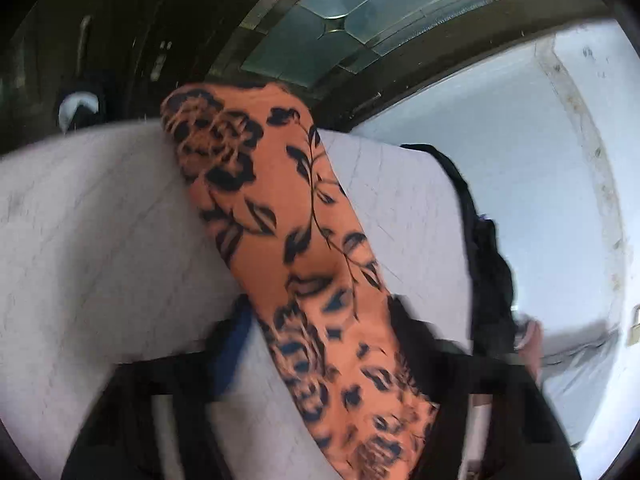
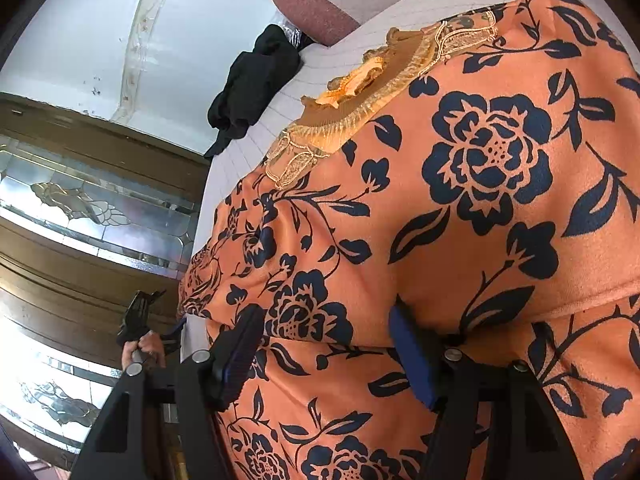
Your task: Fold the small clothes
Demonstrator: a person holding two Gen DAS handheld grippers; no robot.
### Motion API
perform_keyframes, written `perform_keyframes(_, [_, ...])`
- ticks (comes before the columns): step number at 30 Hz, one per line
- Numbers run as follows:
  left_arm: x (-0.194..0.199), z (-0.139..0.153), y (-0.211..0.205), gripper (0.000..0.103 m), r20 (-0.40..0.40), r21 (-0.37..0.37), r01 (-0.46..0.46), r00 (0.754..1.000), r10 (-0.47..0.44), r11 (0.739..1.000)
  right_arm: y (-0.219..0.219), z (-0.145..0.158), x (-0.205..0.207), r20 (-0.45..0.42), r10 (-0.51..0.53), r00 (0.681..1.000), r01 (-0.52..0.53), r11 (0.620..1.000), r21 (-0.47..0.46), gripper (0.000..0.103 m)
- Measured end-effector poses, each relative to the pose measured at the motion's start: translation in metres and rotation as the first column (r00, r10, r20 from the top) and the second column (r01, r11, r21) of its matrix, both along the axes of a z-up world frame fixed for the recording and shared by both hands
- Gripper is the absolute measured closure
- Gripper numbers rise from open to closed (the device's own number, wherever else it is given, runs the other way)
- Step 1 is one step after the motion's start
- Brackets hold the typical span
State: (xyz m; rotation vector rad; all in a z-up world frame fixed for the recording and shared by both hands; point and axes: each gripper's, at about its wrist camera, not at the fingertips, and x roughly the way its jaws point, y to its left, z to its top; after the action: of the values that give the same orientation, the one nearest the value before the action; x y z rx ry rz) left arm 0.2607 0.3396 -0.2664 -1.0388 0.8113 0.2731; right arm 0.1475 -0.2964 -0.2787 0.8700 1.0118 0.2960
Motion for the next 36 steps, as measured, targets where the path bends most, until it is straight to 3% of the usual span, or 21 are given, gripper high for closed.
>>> perform_keyframes(1, [0.004,-0.001,0.001,0.073,-0.025,0.029,0.008,1.0,-0.007,1.0,0.0,0.0,0.0,0.003,0.002,1.0,-0.002,1.0,-0.001,0.034])
perform_keyframes(3, [0.012,-0.004,0.002,0.094,-0.062,0.081,0.019,0.998,-0.014,0.997,0.0,-0.001,0.0,0.008,0.007,1.0,-0.007,1.0,-0.016,0.037])
perform_keyframes(5, [0.011,0.003,0.003,0.094,-0.062,0.099,0.028,0.998,-0.022,0.995,0.004,0.002,0.002,0.012,0.019,1.0,-0.019,0.998,-0.057,0.043])
perform_keyframes(8, [0.008,0.038,-0.016,0.095,-0.053,0.219,0.089,0.995,-0.08,0.972,0.007,0.005,0.005,0.006,0.024,1.0,-0.022,0.985,-0.169,0.074])
perform_keyframes(12, [0.004,0.095,-0.066,0.095,-0.01,0.343,0.217,0.974,-0.228,0.914,-0.001,0.019,0.005,0.052,-0.001,0.999,0.013,0.973,-0.231,0.076])
perform_keyframes(15, [-0.003,0.142,-0.123,0.095,0.02,0.422,0.321,0.932,-0.363,0.848,-0.017,0.049,-0.004,0.145,-0.054,0.988,0.09,0.962,-0.259,0.076])
perform_keyframes(16, [-0.007,0.161,-0.154,0.095,0.026,0.463,0.367,0.904,-0.426,0.807,-0.023,0.056,-0.006,0.163,-0.07,0.984,0.111,0.96,-0.259,0.076])
perform_keyframes(18, [-0.017,0.181,-0.196,0.095,0.023,0.506,0.422,0.865,-0.501,0.752,-0.037,0.069,-0.011,0.195,-0.111,0.974,0.161,0.951,-0.264,0.076])
perform_keyframes(21, [-0.036,0.209,-0.28,0.095,0.024,0.569,0.509,0.775,-0.631,0.646,-0.066,0.08,-0.017,0.211,-0.19,0.959,0.244,0.933,-0.266,0.076])
perform_keyframes(24, [-0.053,0.218,-0.363,0.095,-0.009,0.6,0.589,0.682,-0.732,0.541,-0.098,0.081,-0.022,0.189,-0.273,0.943,0.312,0.924,-0.223,0.076])
perform_keyframes(25, [-0.061,0.215,-0.401,0.095,-0.039,0.611,0.623,0.641,-0.766,0.489,-0.112,0.082,-0.024,0.181,-0.307,0.934,0.341,0.918,-0.205,0.076])
perform_keyframes(27, [-0.069,0.203,-0.446,0.094,-0.102,0.626,0.66,0.597,-0.796,0.415,-0.133,0.084,-0.033,0.183,-0.357,0.916,0.389,0.902,-0.186,0.076])
perform_keyframes(28, [-0.076,0.189,-0.483,0.09,-0.168,0.63,0.696,0.557,-0.814,0.346,-0.14,0.085,-0.035,0.186,-0.375,0.908,0.407,0.896,-0.181,0.076])
perform_keyframes(29, [-0.08,0.177,-0.503,0.083,-0.21,0.616,0.729,0.519,-0.829,0.3,-0.147,0.087,-0.036,0.188,-0.391,0.901,0.423,0.889,-0.175,0.076])
perform_keyframes(30, [-0.08,0.164,-0.52,0.057,-0.249,0.59,0.766,0.473,-0.845,0.255,-0.157,0.088,-0.039,0.189,-0.41,0.892,0.44,0.883,-0.164,0.075])
perform_keyframes(31, [-0.084,0.144,-0.544,0.032,-0.309,0.549,0.815,0.405,-0.86,0.187,-0.166,0.088,-0.042,0.188,-0.431,0.882,0.459,0.876,-0.149,0.075])
perform_keyframes(34, [-0.12,0.121,-0.574,0.029,-0.367,0.585,0.807,0.35,-0.862,0.079,-0.185,0.083,-0.048,0.159,-0.481,0.862,0.501,0.857,-0.124,0.073])
perform_keyframes(35, [-0.128,0.117,-0.574,0.029,-0.372,0.592,0.804,0.342,-0.863,0.064,-0.188,0.083,-0.048,0.152,-0.486,0.86,0.504,0.856,-0.118,0.073])
perform_keyframes(36, [-0.134,0.115,-0.568,0.029,-0.362,0.592,0.803,0.343,-0.867,0.07,-0.189,0.081,-0.046,0.138,-0.487,0.862,0.502,0.858,-0.107,0.073])
